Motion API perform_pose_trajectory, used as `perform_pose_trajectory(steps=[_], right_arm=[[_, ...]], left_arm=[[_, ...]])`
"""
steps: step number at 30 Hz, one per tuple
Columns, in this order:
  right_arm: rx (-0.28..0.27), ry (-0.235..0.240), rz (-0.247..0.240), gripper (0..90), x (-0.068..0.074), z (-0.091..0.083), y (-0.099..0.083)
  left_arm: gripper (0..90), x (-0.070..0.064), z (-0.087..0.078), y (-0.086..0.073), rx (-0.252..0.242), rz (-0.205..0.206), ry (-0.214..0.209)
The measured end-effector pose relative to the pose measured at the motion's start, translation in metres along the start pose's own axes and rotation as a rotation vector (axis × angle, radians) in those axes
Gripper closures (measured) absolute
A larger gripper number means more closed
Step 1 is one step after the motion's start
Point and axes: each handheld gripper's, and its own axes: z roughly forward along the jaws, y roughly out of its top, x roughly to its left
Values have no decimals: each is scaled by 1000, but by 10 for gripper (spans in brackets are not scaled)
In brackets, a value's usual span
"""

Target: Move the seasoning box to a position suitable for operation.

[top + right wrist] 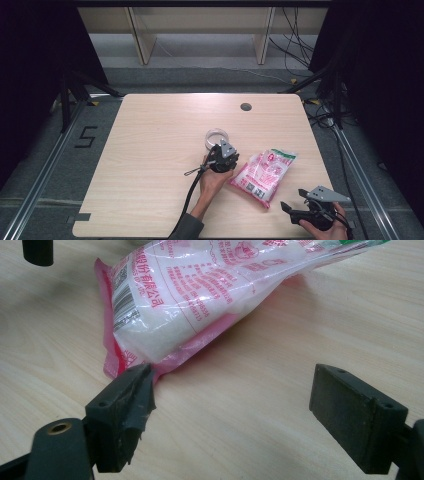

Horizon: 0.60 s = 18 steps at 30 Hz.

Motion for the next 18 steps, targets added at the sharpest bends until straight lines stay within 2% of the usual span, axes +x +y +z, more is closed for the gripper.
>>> perform_pose_trajectory(steps=[1,3,5,6,7,8,9,10,11,14,15,16,18], right_arm=[[-1,0,1,189,0,0,0],[0,2,2,188,0,0,0],[1,1,4,189,0,-1,0],[0,1,3,189,0,0,0],[0,1,3,189,0,0,0],[-1,1,3,189,0,0,0],[12,7,42,188,3,-1,-1],[0,1,2,189,0,0,0],[2,1,4,189,0,0,0],[-1,15,7,189,1,1,0],[4,14,20,189,2,0,0],[6,14,19,189,2,0,0],[5,24,15,189,2,1,0]], left_arm=[[840,1,-1,-1,4,-8,-17],[842,1,-3,-3,-1,3,-6],[838,0,-6,-6,-13,0,-20],[835,1,-9,-7,-4,18,-22],[835,0,-11,-9,-17,12,-30],[832,10,-16,-9,-18,132,-34],[829,10,-21,-11,-13,127,-35],[824,10,-24,-14,-14,118,-43],[819,12,-28,-17,-16,131,-48],[808,15,-41,-27,-35,111,-70],[803,10,-45,-31,-38,37,-74],[798,11,-49,-34,-39,19,-81],[789,15,-58,-41,-41,13,-78]])
